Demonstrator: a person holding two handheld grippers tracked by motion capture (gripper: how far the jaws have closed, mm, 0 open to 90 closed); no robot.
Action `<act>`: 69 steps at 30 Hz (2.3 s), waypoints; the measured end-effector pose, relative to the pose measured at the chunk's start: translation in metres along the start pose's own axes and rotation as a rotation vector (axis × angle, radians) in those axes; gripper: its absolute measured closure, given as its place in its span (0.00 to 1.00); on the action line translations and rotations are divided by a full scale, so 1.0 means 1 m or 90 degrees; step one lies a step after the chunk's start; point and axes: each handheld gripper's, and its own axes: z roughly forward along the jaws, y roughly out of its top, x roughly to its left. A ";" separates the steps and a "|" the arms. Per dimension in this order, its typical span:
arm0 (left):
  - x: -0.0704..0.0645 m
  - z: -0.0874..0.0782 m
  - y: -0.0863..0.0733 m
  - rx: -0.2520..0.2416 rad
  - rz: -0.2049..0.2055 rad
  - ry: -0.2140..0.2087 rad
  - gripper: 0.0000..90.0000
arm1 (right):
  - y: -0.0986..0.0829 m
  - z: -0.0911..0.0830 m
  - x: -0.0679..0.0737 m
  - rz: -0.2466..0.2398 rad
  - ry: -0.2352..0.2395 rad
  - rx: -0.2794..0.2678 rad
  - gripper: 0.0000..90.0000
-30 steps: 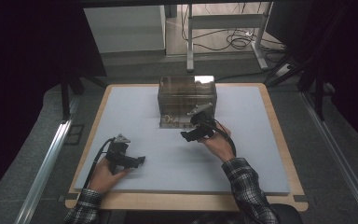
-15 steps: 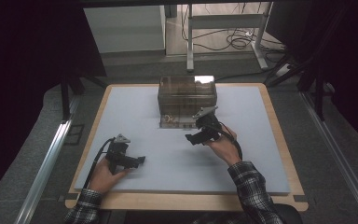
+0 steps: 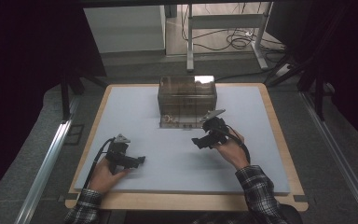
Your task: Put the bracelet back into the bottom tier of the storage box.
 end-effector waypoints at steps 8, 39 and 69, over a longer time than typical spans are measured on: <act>0.000 0.000 0.000 0.000 0.000 0.000 0.00 | -0.011 -0.008 -0.004 0.005 -0.004 0.013 0.09; 0.000 0.000 0.000 0.000 0.000 0.000 0.00 | -0.054 -0.051 -0.014 0.027 -0.038 0.037 0.06; 0.000 0.000 0.000 0.000 0.000 0.000 0.00 | -0.125 -0.062 -0.024 0.072 -0.038 0.070 0.03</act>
